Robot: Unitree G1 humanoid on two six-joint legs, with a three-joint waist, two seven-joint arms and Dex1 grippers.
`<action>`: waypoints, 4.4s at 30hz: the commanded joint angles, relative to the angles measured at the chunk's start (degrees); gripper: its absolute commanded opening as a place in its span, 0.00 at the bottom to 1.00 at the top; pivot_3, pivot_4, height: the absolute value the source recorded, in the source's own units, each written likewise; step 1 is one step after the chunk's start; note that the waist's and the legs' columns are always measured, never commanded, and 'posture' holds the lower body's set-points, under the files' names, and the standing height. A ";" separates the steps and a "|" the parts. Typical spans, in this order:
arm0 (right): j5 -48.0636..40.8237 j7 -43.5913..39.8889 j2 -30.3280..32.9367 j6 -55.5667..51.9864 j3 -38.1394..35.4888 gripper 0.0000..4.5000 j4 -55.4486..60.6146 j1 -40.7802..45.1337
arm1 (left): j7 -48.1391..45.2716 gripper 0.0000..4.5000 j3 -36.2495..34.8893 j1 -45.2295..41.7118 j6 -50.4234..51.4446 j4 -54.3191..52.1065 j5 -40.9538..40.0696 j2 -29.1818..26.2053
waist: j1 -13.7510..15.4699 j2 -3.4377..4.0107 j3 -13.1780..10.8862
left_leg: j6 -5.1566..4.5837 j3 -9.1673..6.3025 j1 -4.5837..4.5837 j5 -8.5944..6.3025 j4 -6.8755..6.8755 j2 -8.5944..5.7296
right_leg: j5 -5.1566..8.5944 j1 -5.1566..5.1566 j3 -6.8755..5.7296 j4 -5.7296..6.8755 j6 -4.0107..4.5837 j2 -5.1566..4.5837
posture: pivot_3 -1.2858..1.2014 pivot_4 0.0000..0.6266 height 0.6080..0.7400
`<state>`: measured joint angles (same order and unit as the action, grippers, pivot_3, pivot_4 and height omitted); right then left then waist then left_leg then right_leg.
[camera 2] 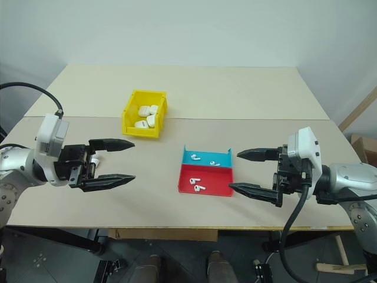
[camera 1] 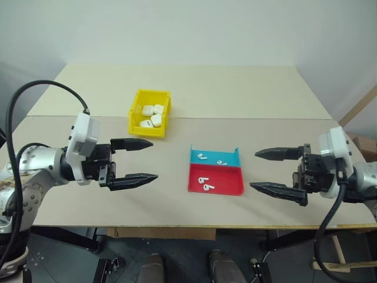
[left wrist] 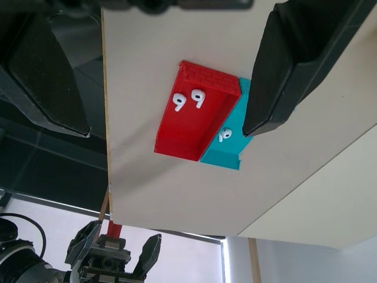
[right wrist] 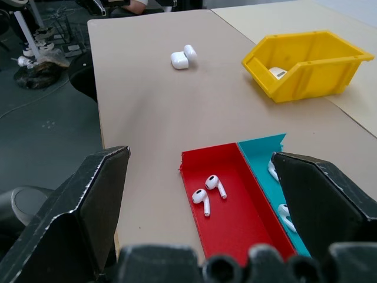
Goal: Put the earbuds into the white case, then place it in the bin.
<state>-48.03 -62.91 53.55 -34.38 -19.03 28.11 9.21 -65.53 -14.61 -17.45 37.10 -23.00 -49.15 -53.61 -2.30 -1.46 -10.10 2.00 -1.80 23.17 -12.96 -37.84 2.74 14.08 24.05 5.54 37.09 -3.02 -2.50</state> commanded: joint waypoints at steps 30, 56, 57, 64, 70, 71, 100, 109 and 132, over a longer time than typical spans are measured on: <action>-2.32 4.61 0.93 -3.93 -0.47 1.00 1.37 4.02 | 49.16 1.00 19.47 -40.86 55.40 25.75 3.43 -5.11 | -0.16 -0.06 0.00 | -0.01 -0.10 -0.04 0.00 -0.01 -0.08 | 0.11 -0.02 -0.01 0.07 -0.21 0.00 | 0.52 0.24 1.00; -3.64 6.37 1.01 -5.53 -1.21 1.00 4.01 2.38 | 50.03 1.00 31.34 -58.24 50.57 72.47 29.75 10.72 | 0.09 -0.11 0.00 | 0.01 -0.14 0.12 0.00 -0.02 -0.17 | -0.06 0.08 -0.04 0.09 0.09 -0.05 | 0.52 0.24 1.00; -3.82 6.51 1.04 -5.59 -1.34 1.00 4.14 2.38 | 48.99 1.00 32.11 -58.00 50.08 72.55 30.38 10.76 | 0.06 -0.11 0.00 | 0.01 -0.14 0.13 0.00 -0.01 -0.17 | -0.06 0.09 -0.04 0.09 0.09 -0.05 | 0.52 0.24 1.00; -4.25 6.91 1.14 -5.53 -2.30 1.00 5.36 1.01 | 46.34 1.00 33.53 -57.71 47.94 74.72 34.12 11.47 | -0.01 -0.12 0.00 | 0.00 -0.15 0.16 0.00 -0.01 -0.17 | -0.06 0.11 -0.03 0.09 0.09 -0.05 | 0.52 0.24 1.00; -4.07 7.27 1.12 -5.43 -2.74 1.00 6.05 0.29 | 44.47 1.00 34.28 -57.48 48.98 74.92 35.10 11.05 | -0.01 -0.13 0.00 | 0.00 -0.15 0.15 0.00 -0.02 -0.17 | -0.06 0.10 -0.03 0.10 0.09 -0.05 | 0.52 0.24 1.00; -4.02 7.28 1.14 -5.37 -2.87 1.00 6.14 0.13 | 44.15 1.00 34.54 -57.09 49.32 74.70 35.09 10.88 | 0.00 -0.13 0.00 | 0.00 -0.15 0.15 0.00 -0.02 -0.17 | -0.06 0.10 -0.04 0.10 0.09 -0.05 | 0.52 0.24 1.00; -4.07 8.20 1.05 -5.06 -4.72 1.00 8.42 -2.55 | 40.65 0.63 33.92 -54.28 44.10 77.98 37.65 11.77 | 0.05 -0.16 0.13 | 0.01 -0.17 0.03 0.01 -0.03 -0.19 | -0.05 0.03 -0.02 0.23 0.08 -0.05 | 0.52 0.24 1.00; -2.60 7.49 0.46 -3.59 -3.56 1.00 5.38 -1.35 | 31.88 0.63 21.59 -40.80 40.67 37.25 27.73 2.62 | -0.29 -0.18 0.11 | 0.01 -0.16 0.15 0.01 -0.02 -0.14 | -0.05 0.13 -0.02 0.18 0.09 -0.05 | 0.52 0.24 1.00; 3.82 5.14 0.11 -3.86 10.59 1.00 0.31 13.26 | -18.84 0.63 6.55 -13.72 -11.83 16.09 5.56 19.13 | 0.88 -0.23 0.22 | 0.01 -0.02 -0.02 0.02 -0.08 -0.09 | -0.14 -0.05 0.00 0.07 0.16 -0.05 | 0.52 0.24 1.00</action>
<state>-44.71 -58.45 52.64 -37.17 -9.04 27.58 20.63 -82.54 -8.55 -30.63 27.87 -6.80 -44.20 -34.37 -1.41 -1.69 -9.88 2.01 -1.82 23.15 -12.94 -37.92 2.66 13.94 24.00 5.54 37.16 -2.87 -2.55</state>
